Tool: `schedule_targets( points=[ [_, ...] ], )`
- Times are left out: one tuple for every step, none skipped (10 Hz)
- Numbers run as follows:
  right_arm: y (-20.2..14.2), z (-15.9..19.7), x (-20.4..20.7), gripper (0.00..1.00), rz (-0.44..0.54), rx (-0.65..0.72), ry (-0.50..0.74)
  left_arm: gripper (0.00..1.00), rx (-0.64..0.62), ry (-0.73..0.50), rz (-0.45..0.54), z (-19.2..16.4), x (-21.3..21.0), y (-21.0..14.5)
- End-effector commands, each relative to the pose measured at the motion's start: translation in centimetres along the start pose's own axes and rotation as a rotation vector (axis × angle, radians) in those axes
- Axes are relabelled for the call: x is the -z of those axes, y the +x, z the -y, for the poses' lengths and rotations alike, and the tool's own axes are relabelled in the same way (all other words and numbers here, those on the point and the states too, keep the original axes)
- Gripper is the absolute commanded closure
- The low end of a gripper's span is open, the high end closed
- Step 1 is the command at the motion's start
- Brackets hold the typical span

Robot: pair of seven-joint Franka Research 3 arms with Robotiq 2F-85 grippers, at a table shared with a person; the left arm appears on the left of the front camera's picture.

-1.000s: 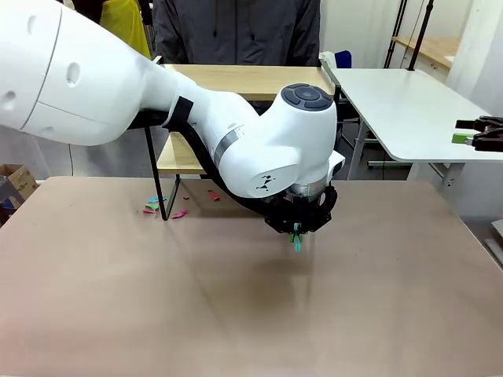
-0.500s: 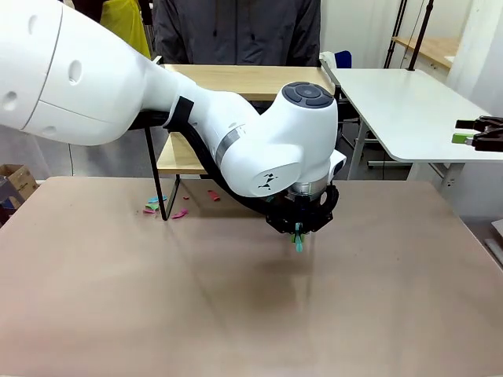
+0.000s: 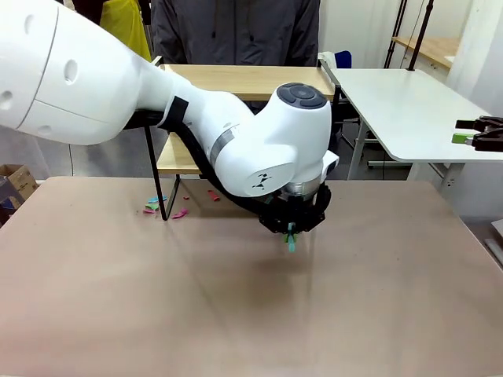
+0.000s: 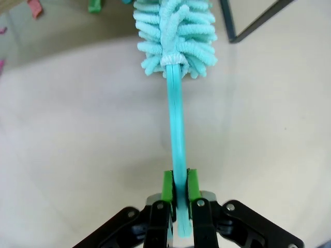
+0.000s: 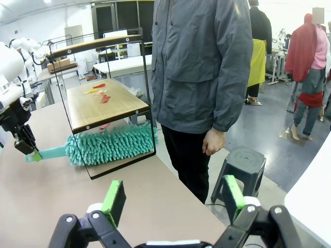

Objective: Clean the shelf.
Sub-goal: Clean the specific section of the Shelf indicated by the human with the Duster.

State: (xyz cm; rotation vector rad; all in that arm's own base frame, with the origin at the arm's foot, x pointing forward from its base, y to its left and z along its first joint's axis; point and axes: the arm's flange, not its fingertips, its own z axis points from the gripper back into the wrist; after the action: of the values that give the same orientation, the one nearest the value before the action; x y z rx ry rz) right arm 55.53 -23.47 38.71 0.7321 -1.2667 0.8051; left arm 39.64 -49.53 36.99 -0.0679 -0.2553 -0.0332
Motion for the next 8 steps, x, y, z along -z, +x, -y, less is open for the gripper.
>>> schedule_targets(
  points=[
    [0.3,-0.1,0.1,0.0,-0.004,-0.004,-0.001,0.87,0.01,0.027,-0.03,-3.2,1.5,-1.3],
    [0.3,-0.1,0.1,0.0,-0.004,-0.004,-0.001,0.87,0.002,0.04,-0.04,-4.8,1.7,-1.7],
    [0.3,-0.1,0.1,0.0,-0.004,-0.004,-0.001,0.87,-0.006,0.068,-0.054,-6.5,1.8,-2.1],
    [0.3,-0.1,0.1,0.0,-0.004,-0.004,-0.001,0.87,-0.024,0.08,-0.062,-8.5,1.8,-2.5],
    [0.3,-0.1,0.1,0.0,-0.004,-0.004,-0.001,0.87,-0.038,0.077,-0.072,-10.5,1.6,-2.7],
    [0.3,-0.1,0.1,0.0,-0.004,-0.004,-0.001,0.87,-0.052,0.092,-0.085,-12.7,1.7,-3.1],
    [0.3,-0.1,0.1,0.0,-0.004,-0.004,-0.001,0.87,-0.063,0.114,-0.104,-14.5,1.8,-3.1],
    [0.3,-0.1,0.1,0.0,-0.004,-0.004,-0.001,0.87,-0.08,0.145,-0.123,-16.3,2.4,-3.2]
  ],
)
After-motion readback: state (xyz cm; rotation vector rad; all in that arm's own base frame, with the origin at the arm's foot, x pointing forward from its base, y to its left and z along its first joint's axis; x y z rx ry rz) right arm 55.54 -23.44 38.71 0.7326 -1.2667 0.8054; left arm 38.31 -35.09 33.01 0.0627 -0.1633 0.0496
